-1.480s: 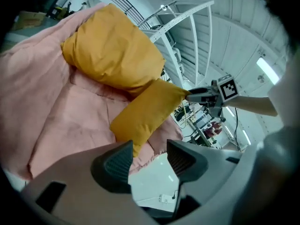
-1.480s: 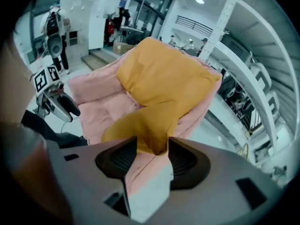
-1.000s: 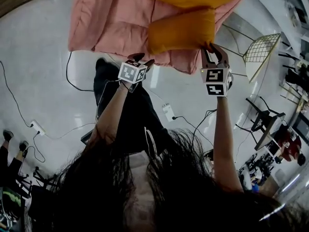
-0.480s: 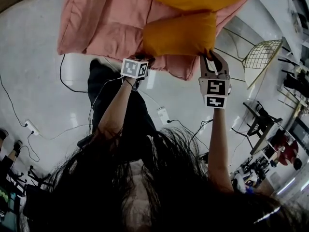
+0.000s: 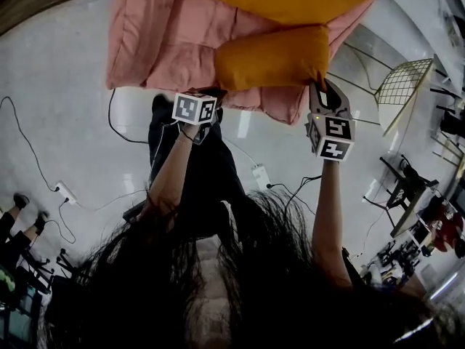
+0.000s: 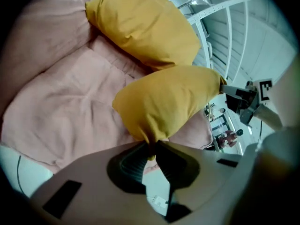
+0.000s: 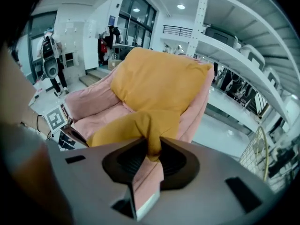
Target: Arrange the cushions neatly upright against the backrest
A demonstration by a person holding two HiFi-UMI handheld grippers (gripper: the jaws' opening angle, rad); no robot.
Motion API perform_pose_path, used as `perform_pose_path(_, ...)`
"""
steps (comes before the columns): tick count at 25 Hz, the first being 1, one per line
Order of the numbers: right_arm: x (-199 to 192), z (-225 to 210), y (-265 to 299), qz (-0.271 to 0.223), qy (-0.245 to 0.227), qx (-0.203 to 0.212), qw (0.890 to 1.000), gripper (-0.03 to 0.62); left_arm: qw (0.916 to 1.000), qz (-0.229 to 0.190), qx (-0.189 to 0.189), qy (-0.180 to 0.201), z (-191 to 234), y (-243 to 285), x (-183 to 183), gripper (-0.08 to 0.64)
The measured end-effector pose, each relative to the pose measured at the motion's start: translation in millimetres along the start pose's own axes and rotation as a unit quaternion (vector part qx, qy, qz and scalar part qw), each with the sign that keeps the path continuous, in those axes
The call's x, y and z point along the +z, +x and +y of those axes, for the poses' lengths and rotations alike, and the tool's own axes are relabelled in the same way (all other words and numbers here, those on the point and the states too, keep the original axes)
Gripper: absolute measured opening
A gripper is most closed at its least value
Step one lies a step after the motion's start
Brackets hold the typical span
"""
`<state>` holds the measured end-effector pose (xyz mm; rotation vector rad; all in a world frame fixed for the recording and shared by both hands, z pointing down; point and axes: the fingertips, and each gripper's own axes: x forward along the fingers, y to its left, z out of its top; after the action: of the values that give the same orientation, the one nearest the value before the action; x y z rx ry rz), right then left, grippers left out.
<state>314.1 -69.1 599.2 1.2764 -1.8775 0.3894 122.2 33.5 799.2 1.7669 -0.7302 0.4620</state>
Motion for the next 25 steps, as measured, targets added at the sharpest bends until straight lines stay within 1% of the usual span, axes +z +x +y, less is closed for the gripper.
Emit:
perform_pose_path(4,0.9,11.4,0.7,-0.013,0.078,0.021,0.997,0.086,0.999,-0.029,-0.015,-0.031,8.6,-49.5,15.5,0.058)
perform_pose_path(6,4.7,21.0,1.6,-0.02,0.121,0.03,0.992,0.081,0.9985,-0.042,-0.013,-0.031,14.8,-77.3,30.4,0.055)
perform_pose_path(10,10.0,43.8,5.5,-0.025,0.208,0.05,0.977,0.077,0.9977,-0.064,0.002,-0.022,27.8,-130.2,53.2,0.052)
perform_pose_path(14,6.2,64.4,13.4,-0.011,0.276,0.07,0.959,0.075,0.9949,-0.096,0.024,-0.018,38.5,-171.5,80.3,0.049)
perform_pose_path(16,3.2,74.7,19.6,0.0,0.318,0.078,0.945,0.074,0.9931,-0.11,0.036,-0.019,45.5,-187.6,98.8,0.049)
perform_pose_path(17,1.4,79.3,23.5,0.007,0.341,0.083,0.936,0.074,0.9922,-0.116,0.04,-0.019,48.3,-193.5,108.7,0.049)
perform_pose_path(19,-3.2,87.1,33.2,0.024,0.392,0.094,0.915,0.074,0.9909,-0.126,0.044,-0.018,51.4,-200.7,129.7,0.049)
perform_pose_path(21,-7.7,88.9,43.1,0.037,0.443,0.097,0.89,0.074,0.9909,-0.127,0.044,-0.01,52.5,-201.4,151.9,0.049)
perform_pose_path(23,-10.3,84.4,52.5,0.042,0.487,0.092,0.868,0.074,0.9923,-0.116,0.043,0.007,53.2,-195.6,172.2,0.049)
perform_pose_path(25,-12.9,76.9,64.2,0.044,0.521,0.087,0.848,0.074,0.9935,-0.102,0.045,0.022,53.3,-185.8,188.7,0.049)
